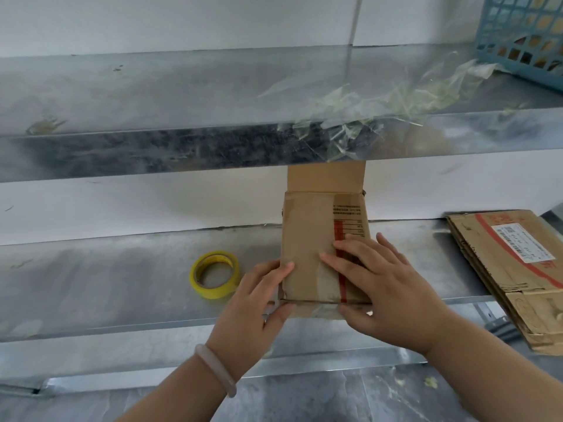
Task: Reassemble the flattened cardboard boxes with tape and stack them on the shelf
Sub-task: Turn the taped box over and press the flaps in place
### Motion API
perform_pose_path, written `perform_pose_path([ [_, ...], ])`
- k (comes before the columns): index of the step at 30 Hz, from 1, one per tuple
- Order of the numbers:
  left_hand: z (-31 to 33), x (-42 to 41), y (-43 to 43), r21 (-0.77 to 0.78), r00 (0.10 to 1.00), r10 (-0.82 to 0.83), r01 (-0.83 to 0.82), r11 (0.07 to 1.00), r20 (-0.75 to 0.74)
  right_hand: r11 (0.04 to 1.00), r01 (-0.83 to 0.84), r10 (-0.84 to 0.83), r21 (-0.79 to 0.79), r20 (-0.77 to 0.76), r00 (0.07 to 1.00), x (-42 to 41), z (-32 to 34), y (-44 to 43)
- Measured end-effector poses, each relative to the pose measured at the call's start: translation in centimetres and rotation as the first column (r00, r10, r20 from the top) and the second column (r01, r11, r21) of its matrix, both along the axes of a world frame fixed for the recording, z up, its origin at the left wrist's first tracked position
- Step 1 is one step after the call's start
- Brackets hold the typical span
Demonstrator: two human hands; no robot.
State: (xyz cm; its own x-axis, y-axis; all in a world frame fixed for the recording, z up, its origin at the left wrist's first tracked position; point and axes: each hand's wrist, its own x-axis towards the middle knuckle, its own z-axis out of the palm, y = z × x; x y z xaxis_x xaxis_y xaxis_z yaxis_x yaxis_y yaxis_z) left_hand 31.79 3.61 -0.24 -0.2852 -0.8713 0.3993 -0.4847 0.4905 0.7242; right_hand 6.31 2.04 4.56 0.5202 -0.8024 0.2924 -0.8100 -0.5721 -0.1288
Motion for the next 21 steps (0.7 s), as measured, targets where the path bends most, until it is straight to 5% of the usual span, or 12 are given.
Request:
perform_pose_path([
  [7, 0.1, 1.7, -2.0, 0.125, 0.996, -0.076, 0.07, 0.99, 0.049, 0.994, 0.097, -0.091, 0.058, -0.095, 0.991, 0.7, 0.0, -1.2],
  [10, -1.7, 5.1, -2.9, 0.181, 0.987, 0.094, -0.116, 0.977, 0.127, 0.993, 0.118, -0.117, -0.001, -0.13, 0.985, 0.6, 0.0, -1.6],
  [15, -5.8, 10.3, -4.0, 0.005, 0.8, 0.334, -0.387, 0.922, 0.499, 0.987, 0.153, -0.159, -0.049, -0.165, 0.973, 1.6, -0.2, -1.9],
  [21, -7.9, 11.5, -5.1, -0.087, 0.67, 0.312, -0.347, 0.934, 0.674, 0.979, 0.154, -0.166, -0.131, -0.089, 0.982, 2.4, 0.1, -0.3],
])
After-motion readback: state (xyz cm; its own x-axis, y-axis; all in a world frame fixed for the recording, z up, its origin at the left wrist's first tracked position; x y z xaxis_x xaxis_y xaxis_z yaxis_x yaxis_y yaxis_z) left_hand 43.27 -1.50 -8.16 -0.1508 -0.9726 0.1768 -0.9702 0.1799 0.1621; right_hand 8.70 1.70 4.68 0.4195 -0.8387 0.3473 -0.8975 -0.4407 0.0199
